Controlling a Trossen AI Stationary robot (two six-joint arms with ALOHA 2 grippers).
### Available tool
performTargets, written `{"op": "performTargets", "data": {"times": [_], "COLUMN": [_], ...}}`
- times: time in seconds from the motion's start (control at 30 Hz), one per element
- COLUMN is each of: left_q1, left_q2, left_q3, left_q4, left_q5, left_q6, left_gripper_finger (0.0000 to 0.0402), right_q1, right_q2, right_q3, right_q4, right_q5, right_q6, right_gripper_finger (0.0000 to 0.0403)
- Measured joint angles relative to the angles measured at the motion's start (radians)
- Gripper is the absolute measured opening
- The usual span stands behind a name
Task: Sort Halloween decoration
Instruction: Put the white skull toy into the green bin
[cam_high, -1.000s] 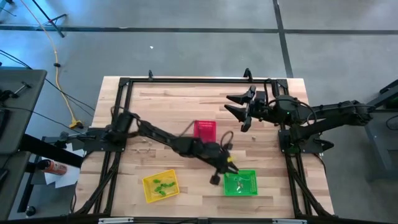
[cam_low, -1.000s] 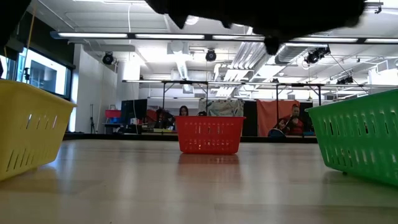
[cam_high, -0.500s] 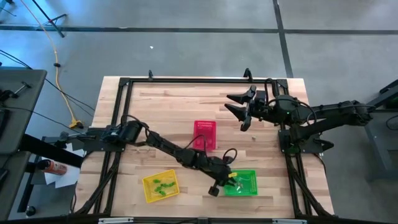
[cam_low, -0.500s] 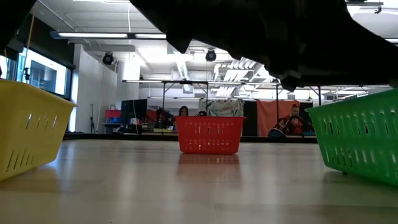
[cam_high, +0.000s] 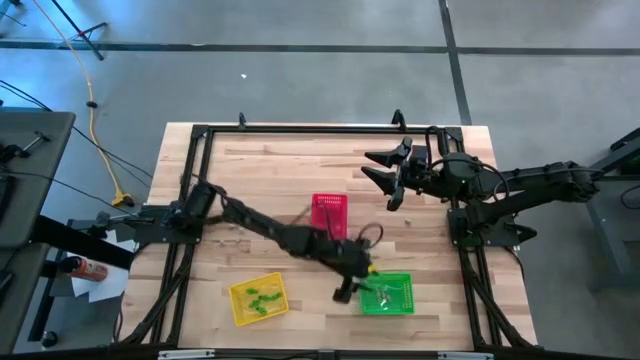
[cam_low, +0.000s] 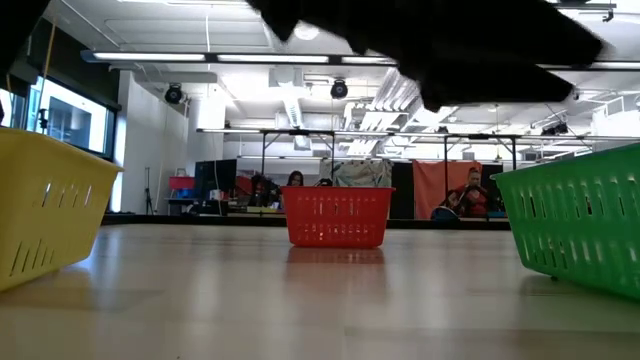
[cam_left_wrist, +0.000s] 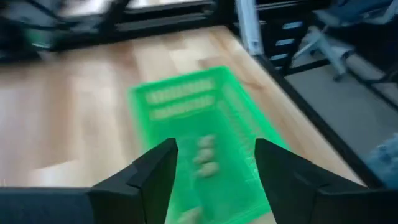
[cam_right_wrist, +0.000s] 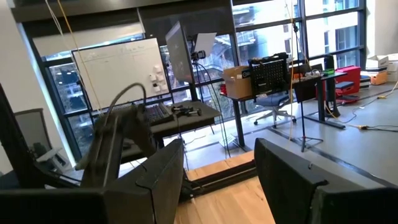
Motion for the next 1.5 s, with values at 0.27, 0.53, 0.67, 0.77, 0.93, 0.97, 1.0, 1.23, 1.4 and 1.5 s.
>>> {"op": "performTargets", "data": {"times": [0.27,0.53,0.67,0.77,0.93,0.97,1.0,1.23,1.4,1.5], "left_q1": [0.137,0.248,0.249,0.234,0.229,0.230,0.230,0.228,0.228,0.228], "left_q2": [-0.263,-0.545,-0.755,-0.904,-1.057,-1.070,-1.083,-1.107,-1.107,-1.107], "left_q3": [-0.003,-0.166,-0.437,-0.625,-0.816,-0.828,-0.839,-0.846,-0.846,-0.846], "left_q4": [-0.414,-0.490,-0.229,-0.009,0.252,0.280,0.299,0.312,0.310,0.311], "left_q5": [-0.079,-0.082,-0.115,-0.181,-0.237,-0.237,-0.238,-0.236,-0.236,-0.235], "left_q6": [0.054,-0.045,-0.155,-0.218,-0.234,-0.227,-0.211,-0.141,-0.141,-0.140], "left_gripper_finger": [0.0214,0.0212,0.0211,0.0211,0.0211,0.0211,0.0211,0.0211,0.0211,0.0211], "right_q1": [0.000,0.000,0.000,0.000,0.004,0.009,0.013,0.015,0.008,0.009], "right_q2": [-0.003,-0.008,-0.008,-0.007,0.036,0.048,0.063,0.109,0.102,0.102], "right_q3": [0.000,0.000,0.000,0.000,0.001,0.001,0.000,0.000,0.000,0.000], "right_q4": [0.022,0.053,0.053,0.054,0.059,0.046,0.050,0.053,0.055,0.052], "right_q5": [0.000,-0.001,-0.001,-0.018,-0.125,-0.139,-0.149,-0.159,-0.158,-0.158], "right_q6": [-0.001,-0.027,-0.026,-0.025,0.006,0.000,-0.011,-0.056,-0.055,-0.059], "right_gripper_finger": [0.0193,0.0193,0.0193,0.0193,0.0193,0.0193,0.0193,0.0193,0.0193,0.0193]}}
